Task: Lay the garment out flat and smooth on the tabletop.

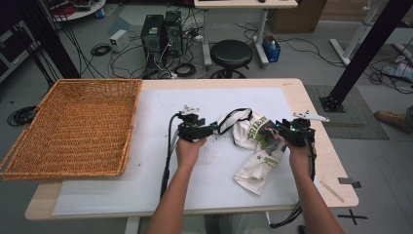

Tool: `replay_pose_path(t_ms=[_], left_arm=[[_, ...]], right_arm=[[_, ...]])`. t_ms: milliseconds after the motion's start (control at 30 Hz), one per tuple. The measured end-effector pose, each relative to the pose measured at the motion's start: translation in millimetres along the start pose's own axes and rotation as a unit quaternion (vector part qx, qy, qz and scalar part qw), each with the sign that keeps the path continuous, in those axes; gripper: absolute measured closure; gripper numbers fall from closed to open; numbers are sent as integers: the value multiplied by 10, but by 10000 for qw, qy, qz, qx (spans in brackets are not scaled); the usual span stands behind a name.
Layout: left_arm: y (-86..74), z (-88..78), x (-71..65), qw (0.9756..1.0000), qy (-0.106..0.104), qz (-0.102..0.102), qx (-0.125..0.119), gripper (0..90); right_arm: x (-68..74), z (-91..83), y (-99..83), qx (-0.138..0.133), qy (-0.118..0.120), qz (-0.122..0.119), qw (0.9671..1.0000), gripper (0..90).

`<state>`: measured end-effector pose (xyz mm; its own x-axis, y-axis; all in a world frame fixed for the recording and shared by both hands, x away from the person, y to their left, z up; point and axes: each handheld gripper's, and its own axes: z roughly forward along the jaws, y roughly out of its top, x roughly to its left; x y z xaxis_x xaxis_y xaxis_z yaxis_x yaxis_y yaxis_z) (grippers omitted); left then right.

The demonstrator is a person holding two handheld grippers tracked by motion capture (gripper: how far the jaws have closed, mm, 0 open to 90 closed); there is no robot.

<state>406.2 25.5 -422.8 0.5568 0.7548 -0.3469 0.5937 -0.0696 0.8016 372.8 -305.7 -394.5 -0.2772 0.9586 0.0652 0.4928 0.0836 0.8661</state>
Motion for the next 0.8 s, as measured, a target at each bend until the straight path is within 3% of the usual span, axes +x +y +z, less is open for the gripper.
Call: replay_pose_path(t_ms=[100, 167, 233, 333, 367, 433, 467, 533, 633, 700, 800], left_arm=[[-89, 235, -146, 9991, -238, 100, 335, 433], [-131, 364, -212, 9982, -287, 145, 512, 433], [-144, 466, -261, 9979, -287, 133, 571, 433], [-137, 578, -332, 9972, -197, 271, 672, 455], [-138, 596, -351, 9967, -278, 332, 682, 526], [-138, 581, -403, 9957, -260, 582, 669, 801], [-125, 555, -397, 9962, -228, 562, 620, 851], [-84, 430, -324, 9981, -143, 448, 386, 857], [6, 88, -70, 9997, 59, 183, -130, 860], [46, -164, 124, 9989, 249, -1, -397, 862], [61, -470, 369, 9967, 512, -153, -608, 865]], right_arm=[[16, -134, -61, -157, 49, -12, 9999, 584], [15, -204, -129, -153, 32, -95, 9998, 576], [4, -262, -212, -142, 61, -111, 9998, 551], [-20, -313, -323, -91, 64, -78, 9999, 524], [-29, -318, -355, -68, 44, -38, 10000, 513], [-53, -313, -414, 9, 49, 76, 10000, 498], [-65, -314, -443, 50, 49, 86, 9999, 498], [-82, -323, -501, 108, 33, 138, 9998, 499], [-117, -348, -572, 188, 41, 182, 9996, 501], [-124, -355, -600, 216, 53, 206, 9995, 502], [-86, -313, -626, 316, 157, 167, 9992, 502]])
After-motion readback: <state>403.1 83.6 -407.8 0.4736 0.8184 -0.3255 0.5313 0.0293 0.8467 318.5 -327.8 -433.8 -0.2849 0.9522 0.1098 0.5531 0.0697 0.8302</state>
